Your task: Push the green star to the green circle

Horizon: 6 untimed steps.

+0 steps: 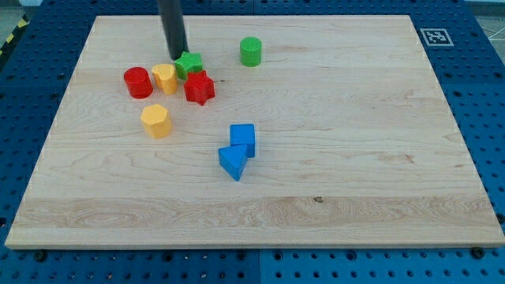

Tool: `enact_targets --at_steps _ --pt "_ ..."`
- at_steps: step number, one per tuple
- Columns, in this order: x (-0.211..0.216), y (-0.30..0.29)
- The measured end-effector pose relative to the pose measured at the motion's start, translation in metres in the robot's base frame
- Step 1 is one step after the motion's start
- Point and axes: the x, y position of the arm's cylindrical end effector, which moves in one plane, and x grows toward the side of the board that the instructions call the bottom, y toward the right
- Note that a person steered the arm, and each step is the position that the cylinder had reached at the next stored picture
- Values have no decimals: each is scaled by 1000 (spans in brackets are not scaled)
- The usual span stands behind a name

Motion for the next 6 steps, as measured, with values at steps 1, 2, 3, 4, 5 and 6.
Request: enact_targets --at_steps 1,2,3,4,5,6 --pt "23 -4" --pt "35 14" --pt "33 44" --pt "31 60" --pt "23 61" --pt "4 64"
